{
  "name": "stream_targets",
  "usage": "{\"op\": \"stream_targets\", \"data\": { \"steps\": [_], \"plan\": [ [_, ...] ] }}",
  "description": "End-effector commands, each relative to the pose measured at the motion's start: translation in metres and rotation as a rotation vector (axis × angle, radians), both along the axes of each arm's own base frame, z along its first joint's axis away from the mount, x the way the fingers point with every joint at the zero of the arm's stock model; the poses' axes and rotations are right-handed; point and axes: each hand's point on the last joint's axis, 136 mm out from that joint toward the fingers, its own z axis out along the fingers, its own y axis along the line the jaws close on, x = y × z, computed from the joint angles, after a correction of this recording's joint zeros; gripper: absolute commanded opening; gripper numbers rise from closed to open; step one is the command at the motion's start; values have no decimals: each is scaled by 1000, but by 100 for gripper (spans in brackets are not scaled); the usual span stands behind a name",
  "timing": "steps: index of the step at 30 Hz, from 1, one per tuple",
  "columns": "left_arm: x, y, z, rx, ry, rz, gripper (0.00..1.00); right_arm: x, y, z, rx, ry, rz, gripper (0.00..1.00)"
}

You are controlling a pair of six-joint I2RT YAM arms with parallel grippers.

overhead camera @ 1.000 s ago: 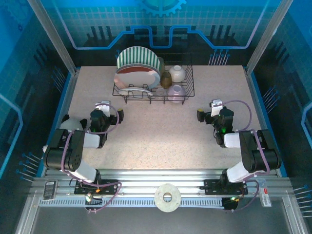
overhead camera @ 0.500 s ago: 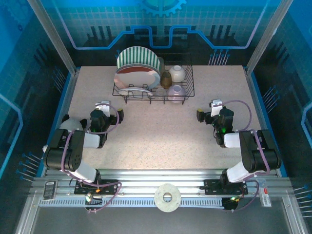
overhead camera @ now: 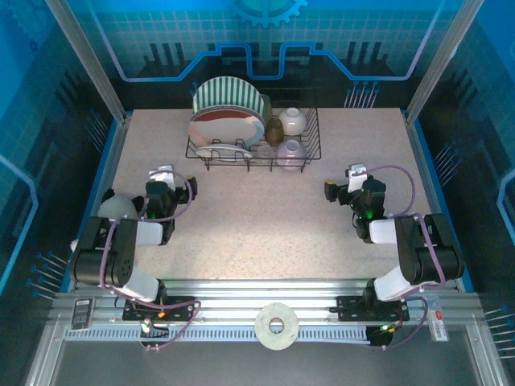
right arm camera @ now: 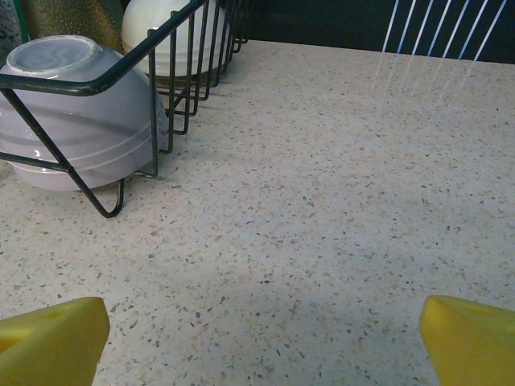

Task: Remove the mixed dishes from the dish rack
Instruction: Rotate the dish rack at the center of the table.

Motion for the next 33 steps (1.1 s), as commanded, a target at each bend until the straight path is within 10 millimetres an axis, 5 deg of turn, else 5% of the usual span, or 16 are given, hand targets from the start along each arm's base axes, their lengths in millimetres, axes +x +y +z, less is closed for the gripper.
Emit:
{"op": "stream_targets", "data": {
  "steps": [1, 9, 15, 19, 25, 27, 29, 33],
  "plan": [
    [-7, 20, 26, -14, -10, 134, 99, 5, -3, 6, 0, -19, 5, 100],
    [-48, 32, 59, -224, 133, 342, 99, 4, -2, 6, 6, -21, 11, 100],
    [-68, -16, 88, -602, 285, 272, 100, 0, -21, 16, -3, -59, -117, 100],
    [-77, -55, 95, -790, 340, 204, 99, -11, -32, 61, -45, -81, -243, 100],
    [-80, -91, 103, -892, 343, 109, 99, -5, -31, 132, 309, -73, -307, 100],
    [-82, -100, 101, -905, 365, 76, 99, -4, -51, 120, 557, 17, -483, 100],
    [-84, -110, 103, -922, 380, 33, 99, 13, -43, 117, 741, 97, -405, 100],
    [-91, -124, 111, -910, 398, -39, 99, 43, -19, 113, 605, 320, -357, 100]
  ]
}}
